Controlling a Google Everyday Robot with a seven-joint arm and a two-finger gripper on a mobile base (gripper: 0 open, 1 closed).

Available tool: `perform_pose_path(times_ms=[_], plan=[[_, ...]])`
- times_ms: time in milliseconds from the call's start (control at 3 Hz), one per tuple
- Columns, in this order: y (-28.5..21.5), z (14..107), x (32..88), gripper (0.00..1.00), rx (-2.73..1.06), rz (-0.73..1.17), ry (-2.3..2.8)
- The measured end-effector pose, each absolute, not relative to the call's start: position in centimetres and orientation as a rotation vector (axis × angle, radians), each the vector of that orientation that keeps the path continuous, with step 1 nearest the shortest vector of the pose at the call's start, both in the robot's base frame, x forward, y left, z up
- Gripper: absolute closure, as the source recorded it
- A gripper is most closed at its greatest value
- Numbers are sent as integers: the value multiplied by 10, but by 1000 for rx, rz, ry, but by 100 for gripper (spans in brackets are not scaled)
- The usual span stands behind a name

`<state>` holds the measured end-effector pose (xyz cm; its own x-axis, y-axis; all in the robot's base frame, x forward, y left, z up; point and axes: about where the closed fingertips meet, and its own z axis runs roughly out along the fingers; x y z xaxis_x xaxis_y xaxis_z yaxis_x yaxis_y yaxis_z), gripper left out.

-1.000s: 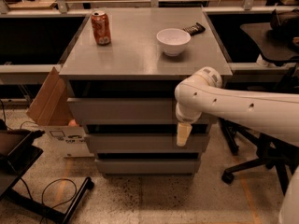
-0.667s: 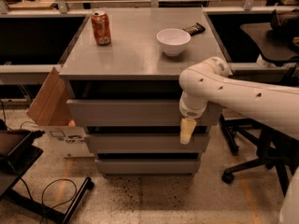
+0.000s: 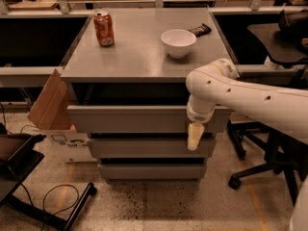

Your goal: Open top drawer

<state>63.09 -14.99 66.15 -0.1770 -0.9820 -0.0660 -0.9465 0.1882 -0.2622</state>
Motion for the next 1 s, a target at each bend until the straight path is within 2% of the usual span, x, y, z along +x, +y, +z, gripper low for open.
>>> perform_pose_path(times_ms=[1000], plan=[[-134,676,595,71,-1825,-378,2225]])
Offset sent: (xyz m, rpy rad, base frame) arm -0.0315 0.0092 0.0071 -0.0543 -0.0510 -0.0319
